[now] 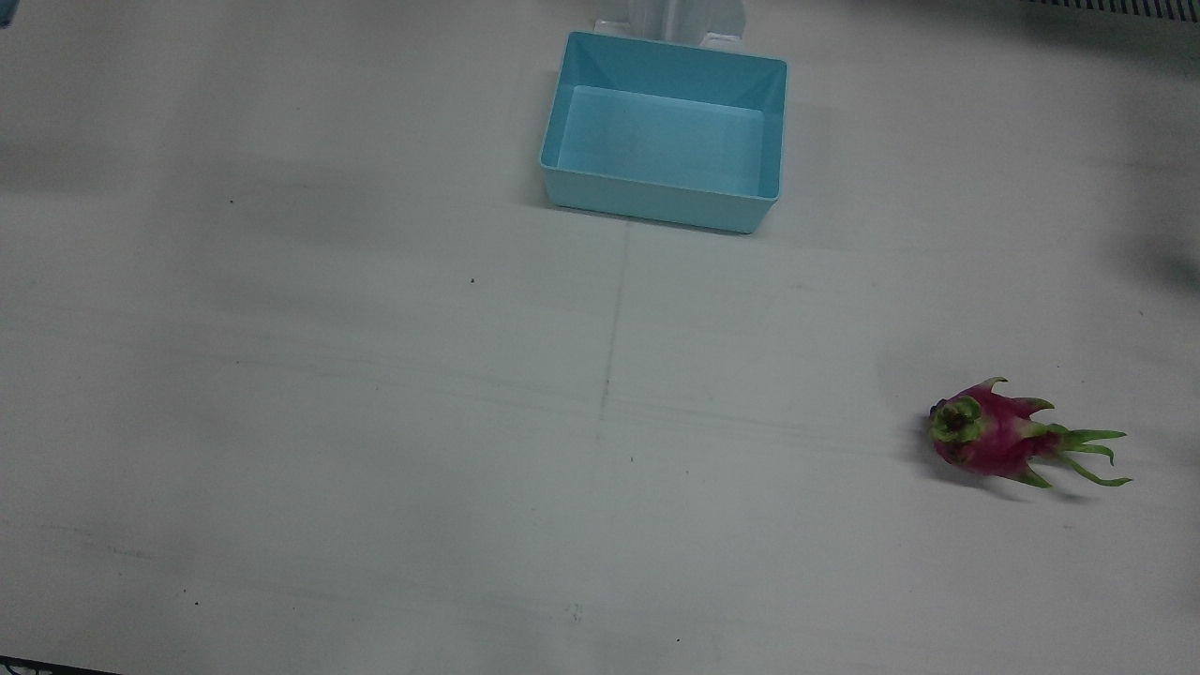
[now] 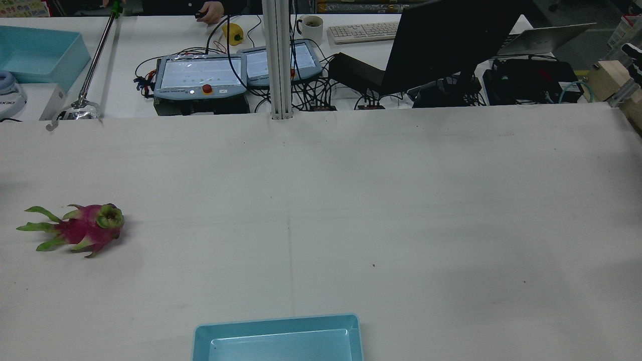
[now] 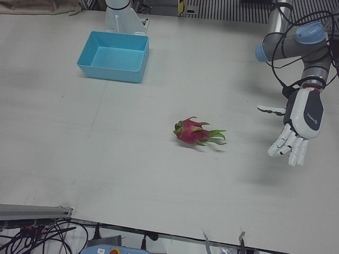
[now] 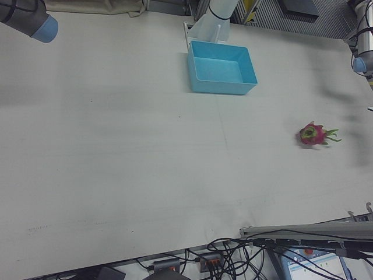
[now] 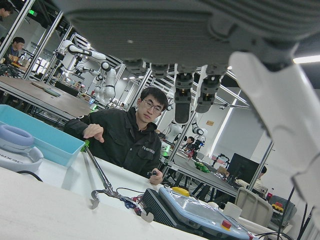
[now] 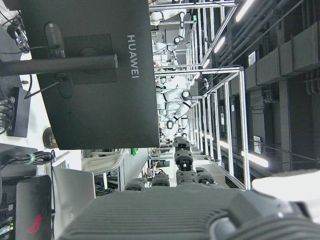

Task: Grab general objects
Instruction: 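Reach the left hand toward the pink dragon fruit on the table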

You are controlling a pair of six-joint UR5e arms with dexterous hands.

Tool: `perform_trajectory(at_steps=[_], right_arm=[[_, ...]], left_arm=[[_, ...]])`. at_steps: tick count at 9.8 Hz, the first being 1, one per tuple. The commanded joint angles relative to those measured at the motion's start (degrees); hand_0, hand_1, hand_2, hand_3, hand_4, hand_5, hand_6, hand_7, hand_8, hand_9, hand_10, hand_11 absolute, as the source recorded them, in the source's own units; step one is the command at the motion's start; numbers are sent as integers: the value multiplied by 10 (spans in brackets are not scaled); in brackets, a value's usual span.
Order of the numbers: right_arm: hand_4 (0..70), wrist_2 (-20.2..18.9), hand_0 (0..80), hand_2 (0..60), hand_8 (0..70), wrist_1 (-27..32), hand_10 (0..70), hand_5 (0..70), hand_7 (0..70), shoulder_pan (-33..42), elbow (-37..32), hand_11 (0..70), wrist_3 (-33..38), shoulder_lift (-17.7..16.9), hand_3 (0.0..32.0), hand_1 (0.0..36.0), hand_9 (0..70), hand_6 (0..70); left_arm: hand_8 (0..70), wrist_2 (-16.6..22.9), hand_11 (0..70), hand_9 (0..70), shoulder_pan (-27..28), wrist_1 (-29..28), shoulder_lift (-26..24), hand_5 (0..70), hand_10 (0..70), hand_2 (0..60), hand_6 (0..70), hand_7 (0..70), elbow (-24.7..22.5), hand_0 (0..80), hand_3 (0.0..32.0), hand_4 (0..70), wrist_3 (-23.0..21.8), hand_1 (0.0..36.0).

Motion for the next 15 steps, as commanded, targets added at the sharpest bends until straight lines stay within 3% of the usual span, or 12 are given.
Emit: perform_trajectory(at_steps=[1, 3, 6, 8, 10, 12, 15], right_arm=[[0, 0, 0, 0, 0, 0, 0, 0, 0, 0, 0, 0, 0, 0, 0, 0, 0, 0], [0, 0, 0, 0, 0, 0, 0, 0, 0, 0, 0, 0, 0, 0, 0, 0, 0, 0], [0, 0, 0, 0, 0, 0, 0, 0, 0, 0, -1, 0, 0, 0, 0, 0, 0, 0], [0, 0, 0, 0, 0, 0, 0, 0, 0, 0, -1, 0, 0, 0, 0, 0, 0, 0], [0, 0, 0, 0, 0, 0, 0, 0, 0, 0, 0, 0, 0, 0, 0, 0, 0, 0], [0, 0, 0, 0, 0, 0, 0, 0, 0, 0, 0, 0, 0, 0, 0, 0, 0, 0], [0, 0, 0, 0, 0, 0, 0, 0, 0, 0, -1, 0, 0, 0, 0, 0, 0, 0]], left_arm=[[12, 15, 0, 48, 40, 82, 1, 106, 0, 98, 112, 311, -69, 522, 0, 130, 82, 182], [5, 10, 0, 40, 79, 91, 0, 97, 0, 121, 76, 270, -78, 519, 0, 97, 116, 190], [7, -4, 0, 43, 117, 115, -6, 118, 0, 176, 87, 288, -85, 534, 0, 108, 170, 215], [8, -24, 0, 44, 143, 126, -14, 109, 0, 169, 90, 293, -85, 518, 0, 99, 180, 198], [8, -40, 0, 44, 193, 174, -56, 111, 0, 166, 83, 290, -84, 514, 0, 92, 210, 190], [7, -70, 0, 38, 238, 207, -85, 87, 0, 140, 60, 262, -84, 497, 0, 61, 211, 168], [18, -70, 0, 36, 240, 214, -101, 62, 0, 113, 59, 253, -67, 482, 0, 50, 211, 143]])
